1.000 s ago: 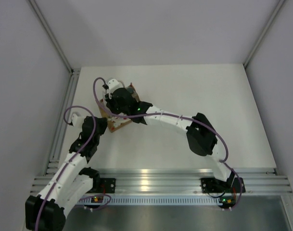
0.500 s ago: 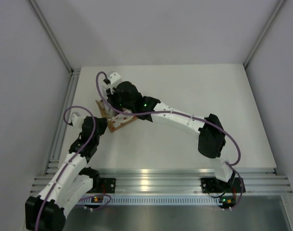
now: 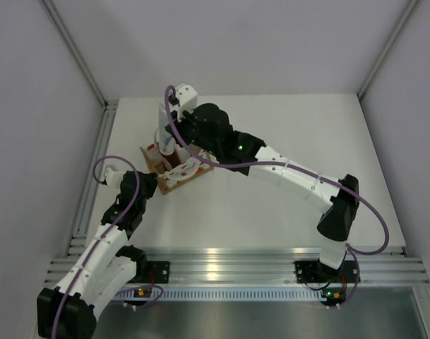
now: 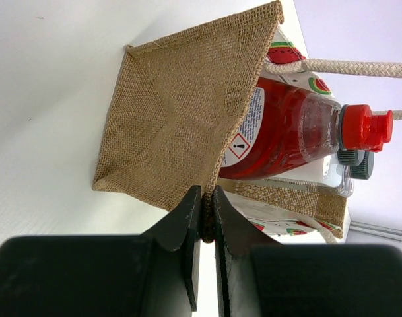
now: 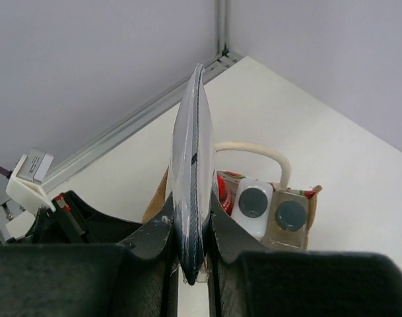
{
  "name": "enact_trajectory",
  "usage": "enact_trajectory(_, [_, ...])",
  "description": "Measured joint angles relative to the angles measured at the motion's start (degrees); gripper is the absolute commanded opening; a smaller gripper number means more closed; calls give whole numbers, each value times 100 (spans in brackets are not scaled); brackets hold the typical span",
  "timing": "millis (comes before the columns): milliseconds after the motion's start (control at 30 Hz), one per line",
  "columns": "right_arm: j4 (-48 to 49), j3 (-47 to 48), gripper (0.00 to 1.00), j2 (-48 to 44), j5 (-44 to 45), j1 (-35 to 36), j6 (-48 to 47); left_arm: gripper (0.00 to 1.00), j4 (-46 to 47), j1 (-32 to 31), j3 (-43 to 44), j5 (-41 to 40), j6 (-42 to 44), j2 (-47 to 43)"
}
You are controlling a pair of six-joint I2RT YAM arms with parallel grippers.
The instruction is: Take the personal care products out of the canvas bag
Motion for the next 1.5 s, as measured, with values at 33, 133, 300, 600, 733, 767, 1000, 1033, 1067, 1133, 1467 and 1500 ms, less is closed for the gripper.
enact_trajectory(33, [2,-74,0,-118,63,-17,-11,0,0,0,0,7,0,0])
enact_trajectory(133, [-28,-393,0,-518,245,-153,-50,0,0,0,0,15,2,0])
enact_trajectory(300, [-70,-1121,0,-1246,479,-717,-63,0,0,0,0,39,35,0])
enact_trajectory(600, [555,-3246,0,-2240,595,-2380,-22,0,2,0,4,138,330,-17])
enact_trajectory(733, [1012,-4118,0,-2214,599,-2583,-170,0,-50,0,76,227,575,-20])
enact_trajectory(767, [1143,-4282,0,-2181,601,-2586,-227,0,-66,0,101,269,643,-20])
enact_trajectory(1000, [2267,-5178,0,-1775,568,-2610,-293,0,-109,4,168,437,1047,17])
enact_trajectory(1033, [2343,-5276,0,-1753,566,-2612,-260,0,-109,4,177,446,1078,28])
enact_trajectory(1067, [2424,-5390,0,-1729,562,-2612,-229,0,-109,4,184,459,1115,39])
enact_trajectory(1133, [2544,-5515,1,-1698,560,-2612,-175,0,-109,7,186,481,1180,48])
enact_trajectory(1467, [2986,-5547,99,-1685,693,-2616,103,0,-109,11,199,553,1366,52])
enact_trajectory(1500, [2973,-5547,99,-1685,715,-2616,116,0,-109,11,208,568,1388,57])
